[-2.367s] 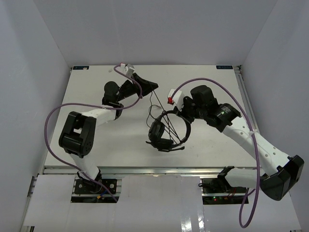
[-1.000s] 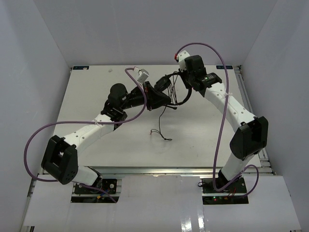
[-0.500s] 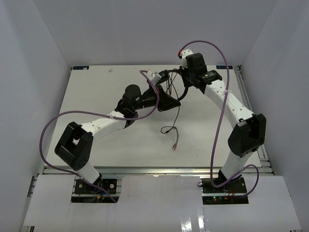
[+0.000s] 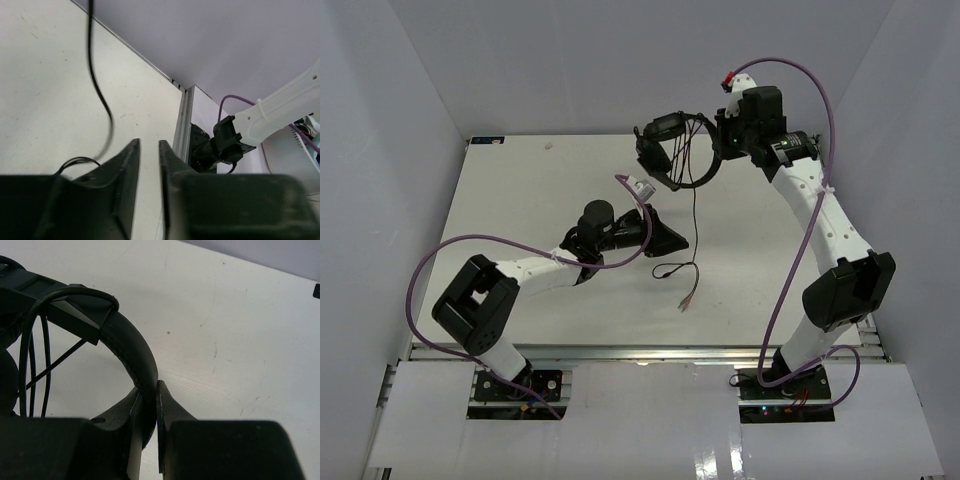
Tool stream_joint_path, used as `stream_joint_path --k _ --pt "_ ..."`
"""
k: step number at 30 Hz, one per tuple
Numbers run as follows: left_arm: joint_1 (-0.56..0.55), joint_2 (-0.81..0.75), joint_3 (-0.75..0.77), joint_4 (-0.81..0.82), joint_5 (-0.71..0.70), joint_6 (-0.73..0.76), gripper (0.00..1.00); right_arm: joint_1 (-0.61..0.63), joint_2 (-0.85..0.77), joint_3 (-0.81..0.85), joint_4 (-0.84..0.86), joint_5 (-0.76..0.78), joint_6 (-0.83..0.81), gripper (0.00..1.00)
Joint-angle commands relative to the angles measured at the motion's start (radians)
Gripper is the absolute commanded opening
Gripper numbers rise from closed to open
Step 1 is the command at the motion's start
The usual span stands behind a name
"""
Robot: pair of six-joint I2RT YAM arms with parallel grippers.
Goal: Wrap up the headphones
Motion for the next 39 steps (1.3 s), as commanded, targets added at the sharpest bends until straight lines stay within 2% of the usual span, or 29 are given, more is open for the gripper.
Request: stream_joint_path --k 1,3,5,9,12,13,14,16,22,32,34,36,37,38,39 --pt "-0.019 -0.067 -0.081 0.124 -0.096 0.074 0.38 -0.008 -0.048 0.101 0.011 -0.124 0.087 0.08" --pt "-0.034 -0.062 -0.119 0.177 -0.154 0.108 0.43 -0.008 -0.052 0.103 0.009 -0.147 0.098 0.08" --pt "-0.048 -0.039 -0.14 0.228 -0.203 0.138 0.55 -0.008 -0.059 0.103 0.009 -0.157 0.104 0.08" --pt "-0.078 0.011 -0.194 0.379 -0.28 0.181 0.71 -0.008 -0.074 0.099 0.009 -0.16 0.104 0.08" --pt "-0.102 0.033 -0.217 0.463 -0.36 0.252 0.81 -0.008 -0.081 0.095 0.009 -0.16 0.104 0.08" --pt "-0.115 0.032 -0.228 0.49 -0.403 0.294 0.9 -0.007 -0.083 0.097 0.009 -0.161 0.102 0.08" --pt "-0.125 0.032 -0.231 0.511 -0.418 0.329 0.93 -0.008 -0.084 0.095 0.009 -0.161 0.101 0.08" --pt "-0.146 0.029 -0.237 0.531 -0.513 0.413 0.98 -0.01 -0.09 0.092 0.009 -0.163 0.099 0.08" --pt "-0.163 0.105 -0.17 0.539 -0.63 0.571 0.97 -0.01 -0.095 0.077 0.01 -0.185 0.108 0.08" --pt "-0.175 0.308 0.008 0.547 -0.76 0.62 0.86 -0.01 -0.112 0.052 0.015 -0.204 0.104 0.08" --pt "-0.175 0.323 0.042 0.542 -0.765 0.625 0.78 -0.01 -0.112 0.046 0.015 -0.206 0.102 0.08" --pt "-0.175 0.328 0.051 0.545 -0.766 0.628 0.66 -0.01 -0.112 0.041 0.016 -0.206 0.099 0.08" --pt "-0.175 0.327 0.049 0.549 -0.766 0.625 0.55 -0.011 -0.113 0.039 0.015 -0.206 0.097 0.08" --pt "-0.175 0.325 0.046 0.552 -0.769 0.621 0.43 -0.01 -0.114 0.038 0.016 -0.206 0.097 0.08" --pt "-0.175 0.317 0.036 0.553 -0.768 0.617 0.18 -0.01 -0.114 0.036 0.016 -0.206 0.095 0.08"
